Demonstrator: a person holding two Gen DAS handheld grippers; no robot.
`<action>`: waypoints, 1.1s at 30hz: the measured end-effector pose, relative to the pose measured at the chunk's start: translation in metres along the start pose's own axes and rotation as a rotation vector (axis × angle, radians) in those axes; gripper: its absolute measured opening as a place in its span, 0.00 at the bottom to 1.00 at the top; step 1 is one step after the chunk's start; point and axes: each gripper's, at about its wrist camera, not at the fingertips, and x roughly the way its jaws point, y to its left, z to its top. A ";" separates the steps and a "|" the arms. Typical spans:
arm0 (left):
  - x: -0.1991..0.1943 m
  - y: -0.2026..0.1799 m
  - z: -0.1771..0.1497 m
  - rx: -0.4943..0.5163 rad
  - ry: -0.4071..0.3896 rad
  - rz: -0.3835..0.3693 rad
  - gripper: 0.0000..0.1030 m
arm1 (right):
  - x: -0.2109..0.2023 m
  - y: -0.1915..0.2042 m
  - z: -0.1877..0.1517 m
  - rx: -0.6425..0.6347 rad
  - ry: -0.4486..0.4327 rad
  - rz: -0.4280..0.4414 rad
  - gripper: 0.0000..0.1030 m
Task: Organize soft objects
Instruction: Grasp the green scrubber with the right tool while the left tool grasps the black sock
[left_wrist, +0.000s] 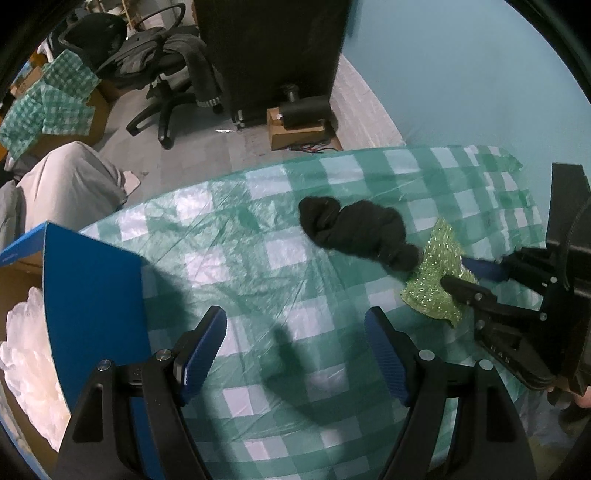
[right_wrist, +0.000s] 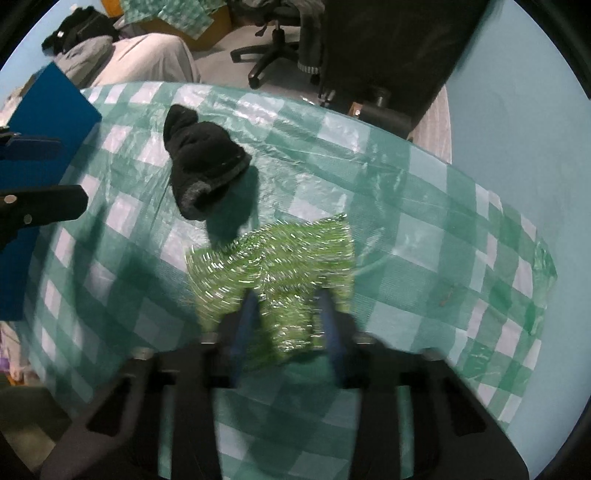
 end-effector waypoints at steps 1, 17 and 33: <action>0.000 -0.001 0.002 0.001 -0.002 -0.005 0.78 | -0.001 -0.003 -0.001 0.009 0.001 0.011 0.16; 0.016 -0.026 0.045 -0.011 0.020 -0.103 0.85 | -0.029 -0.043 -0.003 0.151 -0.059 0.067 0.13; 0.058 -0.052 0.059 0.124 0.050 0.007 0.72 | -0.031 -0.053 -0.006 0.198 -0.060 0.068 0.13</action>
